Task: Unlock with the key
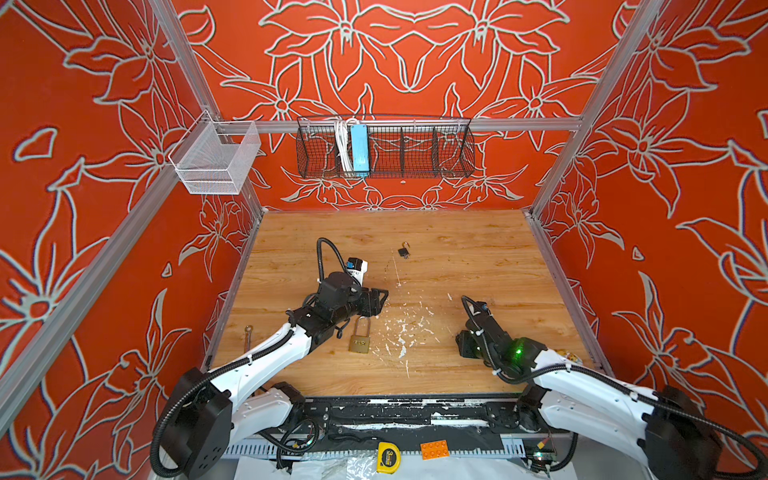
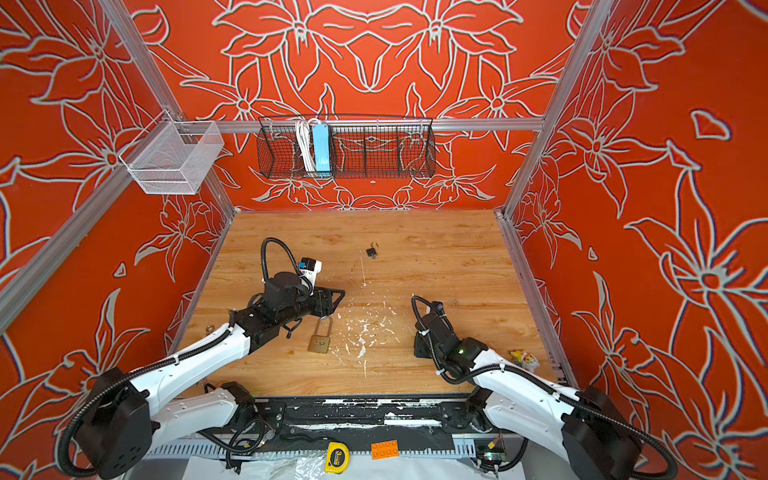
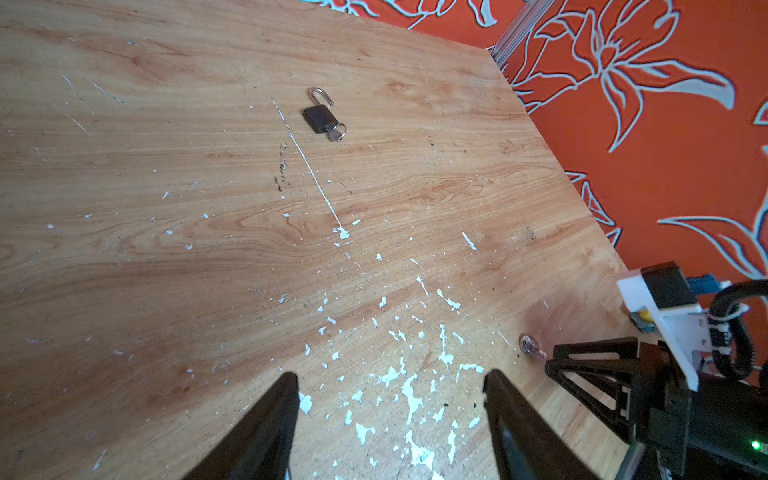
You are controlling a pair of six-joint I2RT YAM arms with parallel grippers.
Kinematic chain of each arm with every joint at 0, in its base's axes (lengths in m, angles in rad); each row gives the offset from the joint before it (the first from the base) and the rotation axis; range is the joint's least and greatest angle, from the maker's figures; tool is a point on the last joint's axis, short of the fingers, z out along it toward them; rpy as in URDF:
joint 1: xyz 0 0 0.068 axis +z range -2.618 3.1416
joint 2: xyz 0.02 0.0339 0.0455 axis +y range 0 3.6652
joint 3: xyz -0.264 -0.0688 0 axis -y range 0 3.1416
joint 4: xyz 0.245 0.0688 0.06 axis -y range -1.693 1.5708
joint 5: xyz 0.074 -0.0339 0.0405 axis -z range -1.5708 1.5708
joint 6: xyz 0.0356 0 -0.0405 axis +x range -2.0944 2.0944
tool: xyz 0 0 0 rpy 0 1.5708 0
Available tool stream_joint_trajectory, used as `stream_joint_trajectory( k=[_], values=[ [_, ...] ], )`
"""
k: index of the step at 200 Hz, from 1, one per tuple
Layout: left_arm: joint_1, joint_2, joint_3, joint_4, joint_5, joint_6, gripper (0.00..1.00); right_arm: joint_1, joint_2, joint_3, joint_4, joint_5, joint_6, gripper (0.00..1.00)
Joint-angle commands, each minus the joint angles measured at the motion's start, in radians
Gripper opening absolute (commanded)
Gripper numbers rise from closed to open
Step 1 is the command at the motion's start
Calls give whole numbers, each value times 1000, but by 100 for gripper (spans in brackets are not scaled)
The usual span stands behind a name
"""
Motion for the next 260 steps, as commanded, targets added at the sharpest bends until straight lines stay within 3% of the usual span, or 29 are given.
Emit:
stream_joint_trajectory(
  k=[1,44,227,260],
  values=[
    [-2,7,14,10,2,-10,71,-4,-11,2,-11,17,26,39],
    [-2,15,17,11,12,-16,72,-12,37,-11,83,-22,41,39],
    [-2,35,20,28,49,-32,72,-61,244,81,130,14,-16,27],
    [-2,44,23,30,57,-34,72,-74,249,92,135,9,-40,15]
  ],
)
